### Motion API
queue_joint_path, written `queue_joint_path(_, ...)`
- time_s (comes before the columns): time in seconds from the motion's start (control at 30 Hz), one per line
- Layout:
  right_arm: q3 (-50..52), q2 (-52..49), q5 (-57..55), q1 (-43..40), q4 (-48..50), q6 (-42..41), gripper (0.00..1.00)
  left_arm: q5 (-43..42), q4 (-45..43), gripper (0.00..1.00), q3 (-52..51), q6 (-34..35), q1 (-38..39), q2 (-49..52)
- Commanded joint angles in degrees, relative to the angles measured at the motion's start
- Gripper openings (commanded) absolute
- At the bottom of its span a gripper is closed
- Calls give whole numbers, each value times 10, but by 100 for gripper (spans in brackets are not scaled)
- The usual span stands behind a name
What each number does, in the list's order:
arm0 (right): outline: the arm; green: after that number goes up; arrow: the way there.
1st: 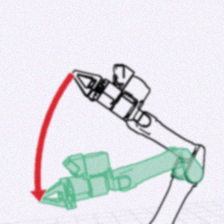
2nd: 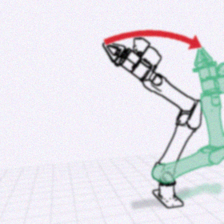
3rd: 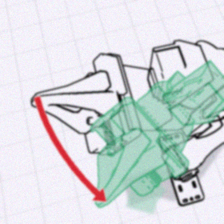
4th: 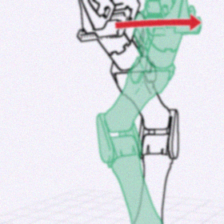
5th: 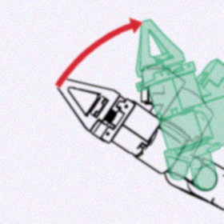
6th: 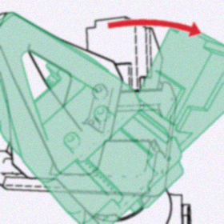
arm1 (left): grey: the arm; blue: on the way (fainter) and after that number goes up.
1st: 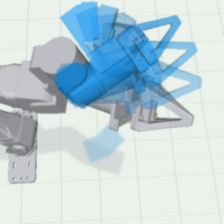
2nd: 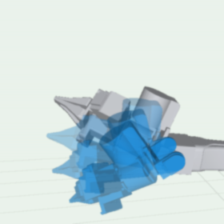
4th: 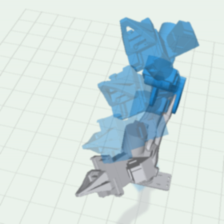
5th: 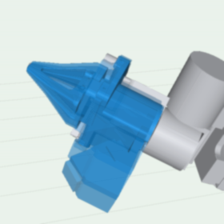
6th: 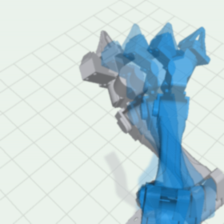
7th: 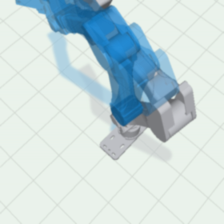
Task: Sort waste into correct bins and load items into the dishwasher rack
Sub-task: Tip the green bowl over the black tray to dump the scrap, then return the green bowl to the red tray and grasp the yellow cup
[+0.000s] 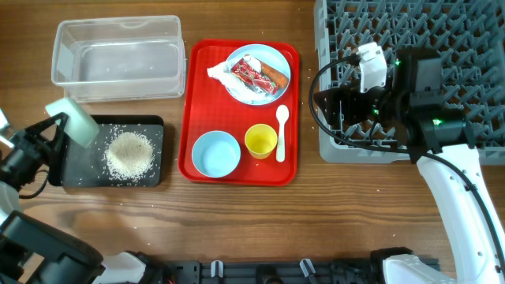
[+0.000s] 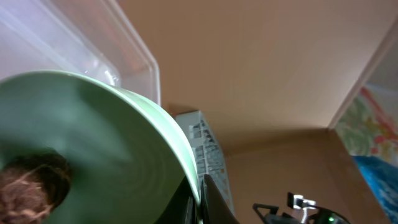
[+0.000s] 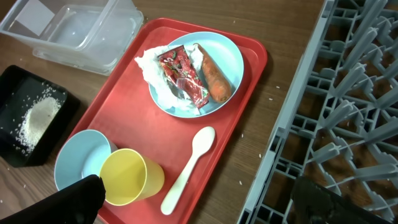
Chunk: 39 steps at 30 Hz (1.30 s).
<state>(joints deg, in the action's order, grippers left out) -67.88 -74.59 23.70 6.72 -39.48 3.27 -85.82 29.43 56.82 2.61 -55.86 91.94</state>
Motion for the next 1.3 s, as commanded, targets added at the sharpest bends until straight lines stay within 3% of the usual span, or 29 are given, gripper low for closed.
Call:
queue_joint_path(0.0, -10, -3, -6, 1, -1, -5, 100, -45, -5, 4, -4, -29, -10, 12)
queue_joint_path(0.23, -10, -3, -6, 1, 1, -5, 100, -33, -5, 4, -4, -129, -12, 102)
queue_joint_path(0.27, -10, -3, -6, 1, 2, -5, 100, -36, -4, 4, -4, -121, -12, 112)
queue_joint_path(0.37, -10, -3, -6, 1, 2, -5, 100, -45, 48, 4, -4, 46, -12, 125)
queue_joint_path(0.4, -10, -3, -6, 1, 2, -5, 100, -45, 52, 4, -3, 67, -12, 125)
queue_joint_path(0.57, -10, -3, -6, 1, 2, -5, 100, -45, 39, 4, -3, 127, -12, 125)
queue_joint_path(0.7, -10, -3, -6, 1, 2, -5, 100, -41, 1, 4, -1, 127, -5, 119)
queue_joint_path(0.87, -10, -3, -6, 1, 2, -9, 100, -36, -72, 4, 29, 127, 111, -10)
queue_joint_path(0.93, -10, -3, -6, 1, 2, -19, 100, 84, -100, 4, 30, 129, 222, -101)
queue_joint_path(1.0, -10, -3, -6, 1, 1, -20, 100, 348, -99, 4, 30, 96, 401, -167)
queue_joint_path(1.13, -10, -3, -6, 1, -3, -19, 100, 716, -117, 4, 30, 29, 672, -134)
queue_joint_path(1.27, -10, -3, -6, 1, -5, -19, 100, 887, -172, 4, 30, -39, 803, -28)
